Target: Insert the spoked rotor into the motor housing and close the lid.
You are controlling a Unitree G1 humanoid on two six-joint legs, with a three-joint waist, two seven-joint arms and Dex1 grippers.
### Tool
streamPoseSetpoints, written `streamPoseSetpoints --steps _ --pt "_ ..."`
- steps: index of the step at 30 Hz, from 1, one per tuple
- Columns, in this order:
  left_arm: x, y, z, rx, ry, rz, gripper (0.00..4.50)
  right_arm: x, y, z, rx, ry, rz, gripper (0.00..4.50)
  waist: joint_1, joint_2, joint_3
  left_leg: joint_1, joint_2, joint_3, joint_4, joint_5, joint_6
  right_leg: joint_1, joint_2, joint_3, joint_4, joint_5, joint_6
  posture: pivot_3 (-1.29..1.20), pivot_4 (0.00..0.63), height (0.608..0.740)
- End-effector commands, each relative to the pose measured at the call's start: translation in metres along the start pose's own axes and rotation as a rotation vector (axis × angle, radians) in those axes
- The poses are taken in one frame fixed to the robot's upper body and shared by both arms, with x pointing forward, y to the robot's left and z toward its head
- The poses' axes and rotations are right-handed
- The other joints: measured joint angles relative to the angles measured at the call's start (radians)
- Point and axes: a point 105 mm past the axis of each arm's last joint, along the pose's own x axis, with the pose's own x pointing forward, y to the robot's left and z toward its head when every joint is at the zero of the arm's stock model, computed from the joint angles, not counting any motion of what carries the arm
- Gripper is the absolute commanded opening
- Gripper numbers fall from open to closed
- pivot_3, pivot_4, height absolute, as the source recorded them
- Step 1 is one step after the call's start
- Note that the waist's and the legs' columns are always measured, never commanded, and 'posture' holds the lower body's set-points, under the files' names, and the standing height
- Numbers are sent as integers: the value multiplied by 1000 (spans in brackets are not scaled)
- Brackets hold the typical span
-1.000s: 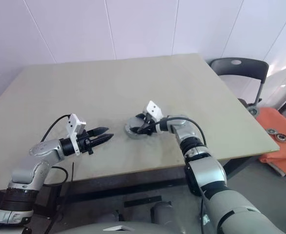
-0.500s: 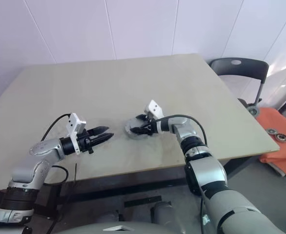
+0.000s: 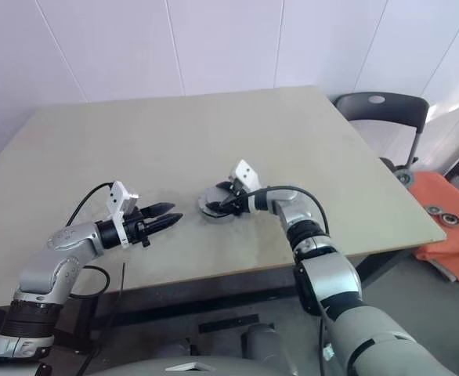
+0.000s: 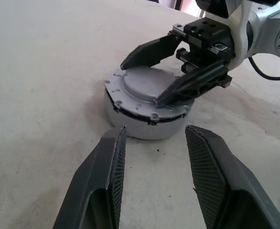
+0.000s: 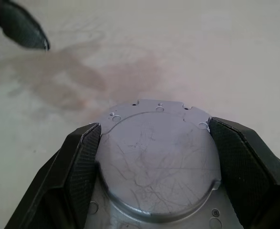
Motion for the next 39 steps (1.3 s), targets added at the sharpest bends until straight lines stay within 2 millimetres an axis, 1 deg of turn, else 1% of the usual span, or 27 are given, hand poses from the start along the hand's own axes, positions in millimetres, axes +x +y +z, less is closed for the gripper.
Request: streamPoseSetpoints --steps 1,5,12,21,28,33,39 --pt "-1 0 11 40 -28 2 2119 6 -1 33 -5 -126 11 3243 0 0 0 0 0 0 0 0 0 0 0 0 0 0 0 0 0 740" --pt "-1 0 11 40 -27 1 2119 5 1 30 -29 -118 19 3243 0 0 0 0 0 0 0 0 0 0 0 0 0 0 0 0 0 740" --pt "-1 -1 10 38 -26 -2 2119 5 3 18 -71 -60 20 3243 0 0 0 0 0 0 0 0 0 0 0 0 0 0 0 0 0 740" --pt "-1 -1 10 34 -27 1 2119 5 1 8 -125 -17 -15 3243 -1 0 0 0 0 0 0 0 0 0 0 0 0 0 0 0 0 740" --pt "-1 -1 9 33 -27 1 2119 2 6 8 -88 -22 49 3243 -1 0 0 0 0 0 0 0 0 0 0 0 0 0 0 0 0 740" --pt "-1 -2 9 32 -26 -2 2119 1 7 11 -77 -31 66 3243 -2 0 0 0 0 0 0 0 0 0 0 0 0 0 0 0 0 740" --pt "-1 -2 9 32 -26 -5 2119 3 8 9 -90 -27 58 3243 -4 0 0 0 0 0 0 0 0 0 0 0 0 0 0 0 0 740"
